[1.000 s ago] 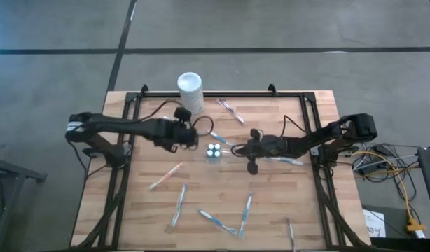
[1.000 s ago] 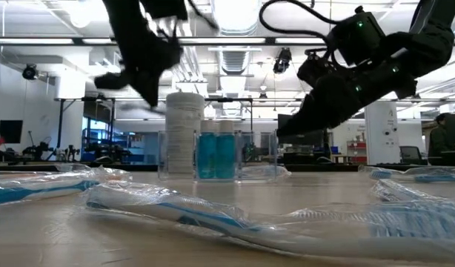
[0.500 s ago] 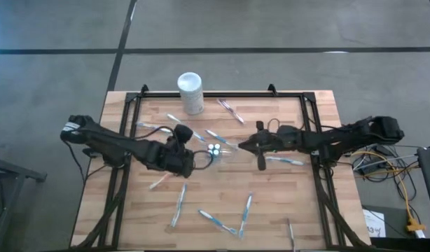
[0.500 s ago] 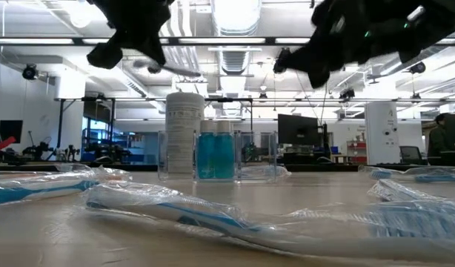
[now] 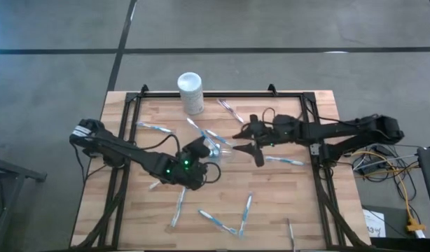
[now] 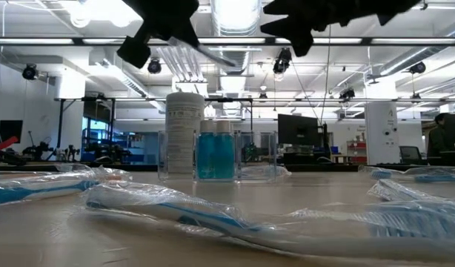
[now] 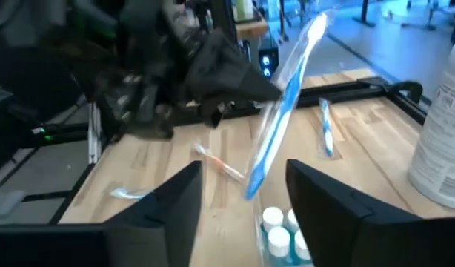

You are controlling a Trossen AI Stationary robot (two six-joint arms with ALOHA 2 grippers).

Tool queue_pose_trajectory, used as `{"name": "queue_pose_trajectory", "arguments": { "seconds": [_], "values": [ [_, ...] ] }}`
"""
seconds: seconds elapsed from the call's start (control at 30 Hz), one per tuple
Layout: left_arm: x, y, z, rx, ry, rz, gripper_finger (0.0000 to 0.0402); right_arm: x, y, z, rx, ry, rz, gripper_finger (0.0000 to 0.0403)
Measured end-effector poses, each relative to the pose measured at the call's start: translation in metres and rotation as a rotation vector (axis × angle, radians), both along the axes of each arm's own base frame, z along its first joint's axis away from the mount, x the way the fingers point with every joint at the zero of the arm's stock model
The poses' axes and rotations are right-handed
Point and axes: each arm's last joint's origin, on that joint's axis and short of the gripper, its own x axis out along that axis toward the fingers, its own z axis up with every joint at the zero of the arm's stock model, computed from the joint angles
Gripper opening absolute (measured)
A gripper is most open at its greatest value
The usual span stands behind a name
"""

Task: Pick & Place toothbrushing station
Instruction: Put the blue toothbrush into the transparent organizer

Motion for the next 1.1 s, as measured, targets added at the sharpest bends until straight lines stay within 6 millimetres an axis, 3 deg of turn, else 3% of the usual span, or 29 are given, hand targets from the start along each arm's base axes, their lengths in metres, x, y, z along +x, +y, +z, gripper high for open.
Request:
{"name": "queue_pose_trajectory", "arguments": {
  "seconds": [0.1, 0.27, 0.53, 0.87, 1.1],
  "values": [
    [0.002, -0.001, -0.001, 0.004, 0.012, -0.005, 0.0, 0.012, -0.004, 0.008, 0.002, 0.056, -0.008, 0.0231],
    [0.003, -0.001, 0.001, -0.003, -0.005, -0.012, 0.0, 0.039, -0.015, 0.002, 0.022, 0.15, -0.013, 0.0272],
    [0.003, -0.001, 0.002, -0.007, -0.013, -0.013, 0.0, 0.088, -0.046, -0.006, 0.117, 0.25, 0.028, 0.0296],
    [0.003, -0.001, 0.001, -0.009, -0.013, -0.011, 0.0, 0.119, -0.059, -0.003, 0.098, 0.32, 0.104, 0.0288],
    [0.003, -0.001, 0.001, -0.015, -0.023, -0.01, 0.0, 0.12, -0.059, 0.002, 0.039, 0.296, 0.135, 0.0216]
  ]
}}
